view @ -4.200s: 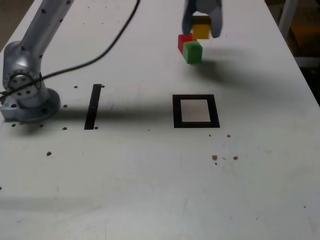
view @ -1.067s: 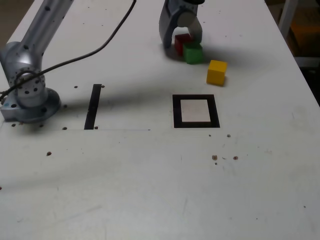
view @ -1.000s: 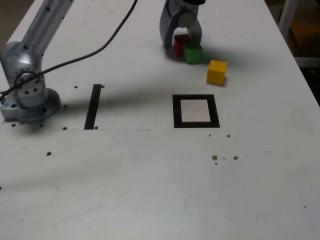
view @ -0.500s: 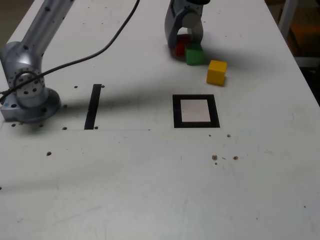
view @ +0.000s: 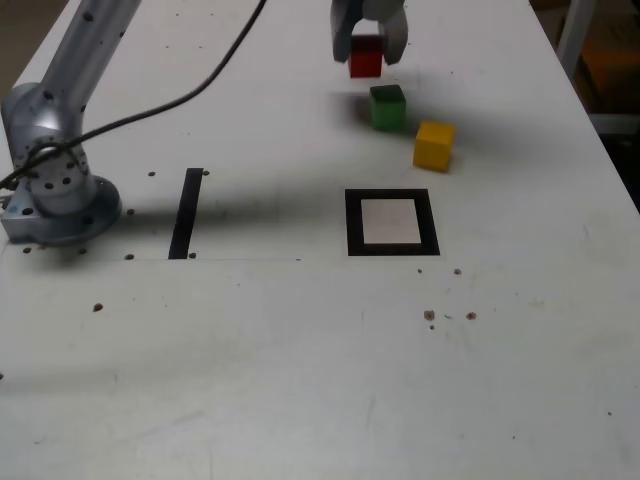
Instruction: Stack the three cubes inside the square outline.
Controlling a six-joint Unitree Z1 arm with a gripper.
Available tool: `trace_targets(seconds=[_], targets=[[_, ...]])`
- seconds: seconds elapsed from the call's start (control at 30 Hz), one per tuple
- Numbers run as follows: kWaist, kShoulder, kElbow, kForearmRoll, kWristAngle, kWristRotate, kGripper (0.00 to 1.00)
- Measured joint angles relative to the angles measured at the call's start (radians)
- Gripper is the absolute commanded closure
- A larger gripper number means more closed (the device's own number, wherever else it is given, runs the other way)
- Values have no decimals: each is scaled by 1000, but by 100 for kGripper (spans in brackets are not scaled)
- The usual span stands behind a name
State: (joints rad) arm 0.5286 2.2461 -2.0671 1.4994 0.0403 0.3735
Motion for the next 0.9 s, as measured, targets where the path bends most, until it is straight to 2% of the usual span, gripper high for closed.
trace_targets(seconds=[0.2,0.4,0.47,0.6,0.73,0.83,0.9], targets=[[-82,-87,-47,81,50,-25,76],[-304,-125,64,77,58,-200,76],[-404,-131,100,57,41,-290,76],[-509,-131,127,34,9,-346,75],[-515,-127,148,11,-12,-376,75],[-531,-106,192,-42,-67,-391,75],[-526,-90,224,-60,-82,-391,75]])
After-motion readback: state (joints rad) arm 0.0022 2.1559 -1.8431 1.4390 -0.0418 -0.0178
